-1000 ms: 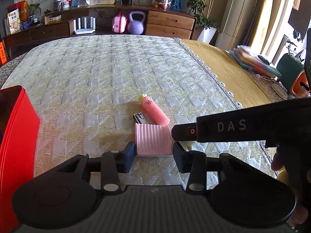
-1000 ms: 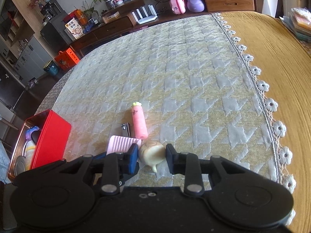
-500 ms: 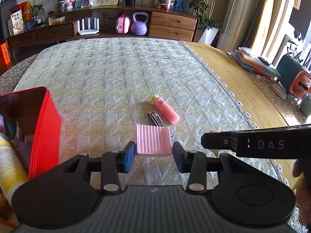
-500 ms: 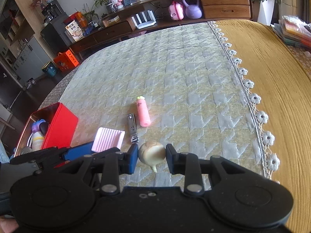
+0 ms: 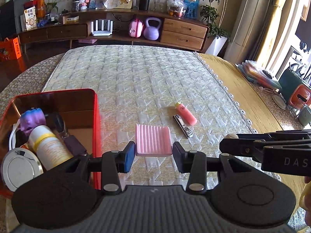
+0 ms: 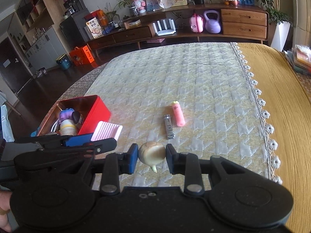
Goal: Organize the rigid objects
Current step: 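Carry the pink comb and cream-coloured object over the red tin box and lower them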
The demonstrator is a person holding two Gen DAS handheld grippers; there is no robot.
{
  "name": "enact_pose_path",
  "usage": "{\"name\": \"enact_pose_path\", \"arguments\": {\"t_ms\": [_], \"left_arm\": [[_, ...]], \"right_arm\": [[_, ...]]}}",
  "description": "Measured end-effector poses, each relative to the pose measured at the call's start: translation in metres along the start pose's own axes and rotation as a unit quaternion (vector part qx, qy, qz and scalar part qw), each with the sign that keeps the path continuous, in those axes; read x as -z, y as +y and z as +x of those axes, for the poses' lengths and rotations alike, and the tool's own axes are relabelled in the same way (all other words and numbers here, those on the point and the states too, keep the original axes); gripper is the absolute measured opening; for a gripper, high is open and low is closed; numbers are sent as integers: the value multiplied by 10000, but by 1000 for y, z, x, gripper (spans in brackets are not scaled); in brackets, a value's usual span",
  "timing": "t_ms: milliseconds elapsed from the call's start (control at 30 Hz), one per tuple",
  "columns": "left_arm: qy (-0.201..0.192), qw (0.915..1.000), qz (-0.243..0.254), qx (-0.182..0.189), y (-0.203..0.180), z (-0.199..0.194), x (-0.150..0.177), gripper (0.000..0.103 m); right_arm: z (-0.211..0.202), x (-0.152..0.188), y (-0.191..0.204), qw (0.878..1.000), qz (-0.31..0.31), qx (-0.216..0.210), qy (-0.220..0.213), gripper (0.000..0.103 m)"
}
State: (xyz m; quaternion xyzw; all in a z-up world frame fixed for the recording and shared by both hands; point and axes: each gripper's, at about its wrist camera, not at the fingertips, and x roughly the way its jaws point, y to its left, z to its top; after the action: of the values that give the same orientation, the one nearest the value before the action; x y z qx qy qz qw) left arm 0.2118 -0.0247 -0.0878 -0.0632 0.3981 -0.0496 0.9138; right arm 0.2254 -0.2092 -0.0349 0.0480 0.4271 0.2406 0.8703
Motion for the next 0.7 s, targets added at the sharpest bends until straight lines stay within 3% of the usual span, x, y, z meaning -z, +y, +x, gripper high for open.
{"name": "enact_pose_path", "arguments": {"t_ms": [700], "left_arm": [[-159, 9973, -667, -272, 96, -68, 4, 42]], "right_arm": [[13, -17, 106, 9939, -972, -505, 112, 30]]}}
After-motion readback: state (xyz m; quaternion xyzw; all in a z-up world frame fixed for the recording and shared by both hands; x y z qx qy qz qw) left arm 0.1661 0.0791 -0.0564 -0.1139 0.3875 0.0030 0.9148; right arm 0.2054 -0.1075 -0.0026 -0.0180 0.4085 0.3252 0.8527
